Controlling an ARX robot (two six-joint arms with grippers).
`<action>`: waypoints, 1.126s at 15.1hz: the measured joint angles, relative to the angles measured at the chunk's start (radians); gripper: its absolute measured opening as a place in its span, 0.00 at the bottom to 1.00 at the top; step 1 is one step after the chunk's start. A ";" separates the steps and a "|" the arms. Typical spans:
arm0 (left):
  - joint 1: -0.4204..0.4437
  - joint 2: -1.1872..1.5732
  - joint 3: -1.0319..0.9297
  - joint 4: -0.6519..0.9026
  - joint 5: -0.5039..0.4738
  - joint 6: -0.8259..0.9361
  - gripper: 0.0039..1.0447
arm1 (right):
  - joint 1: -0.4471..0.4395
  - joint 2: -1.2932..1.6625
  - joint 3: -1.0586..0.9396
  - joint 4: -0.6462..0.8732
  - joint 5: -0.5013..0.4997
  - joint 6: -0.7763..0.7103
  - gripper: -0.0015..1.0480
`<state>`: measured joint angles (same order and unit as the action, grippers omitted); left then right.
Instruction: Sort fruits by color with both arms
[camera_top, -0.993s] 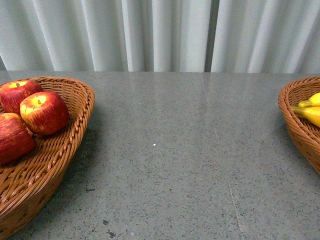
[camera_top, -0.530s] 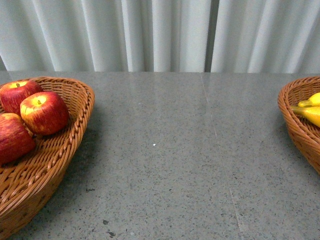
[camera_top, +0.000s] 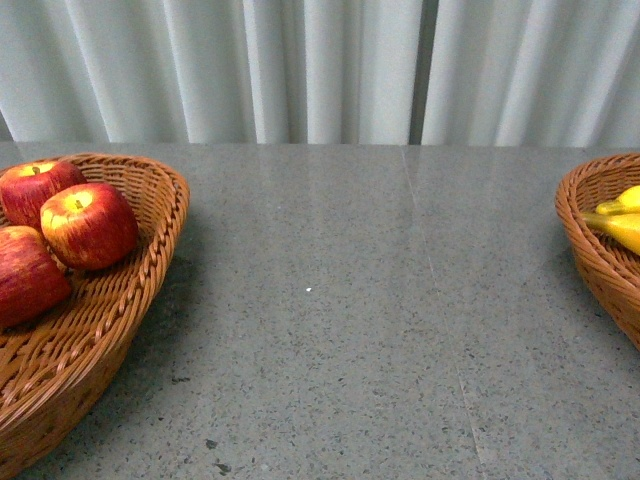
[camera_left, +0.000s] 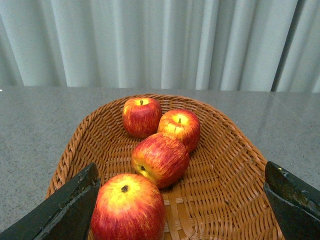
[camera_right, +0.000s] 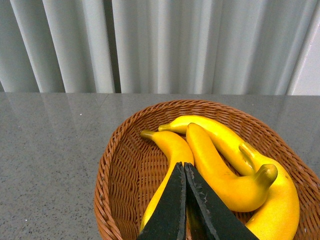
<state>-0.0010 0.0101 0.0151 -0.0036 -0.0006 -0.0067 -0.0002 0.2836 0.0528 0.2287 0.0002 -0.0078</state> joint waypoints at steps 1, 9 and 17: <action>0.000 0.000 0.000 0.000 0.000 0.000 0.94 | 0.000 -0.018 -0.005 -0.011 0.000 0.000 0.02; 0.000 0.000 0.000 -0.001 0.001 0.000 0.94 | 0.000 -0.279 -0.039 -0.213 -0.002 0.000 0.02; 0.000 0.000 0.000 0.000 0.000 0.000 0.94 | 0.000 -0.280 -0.040 -0.233 0.000 0.000 0.02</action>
<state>-0.0010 0.0101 0.0151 -0.0036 -0.0002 -0.0063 -0.0002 0.0040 0.0128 -0.0048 0.0002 -0.0074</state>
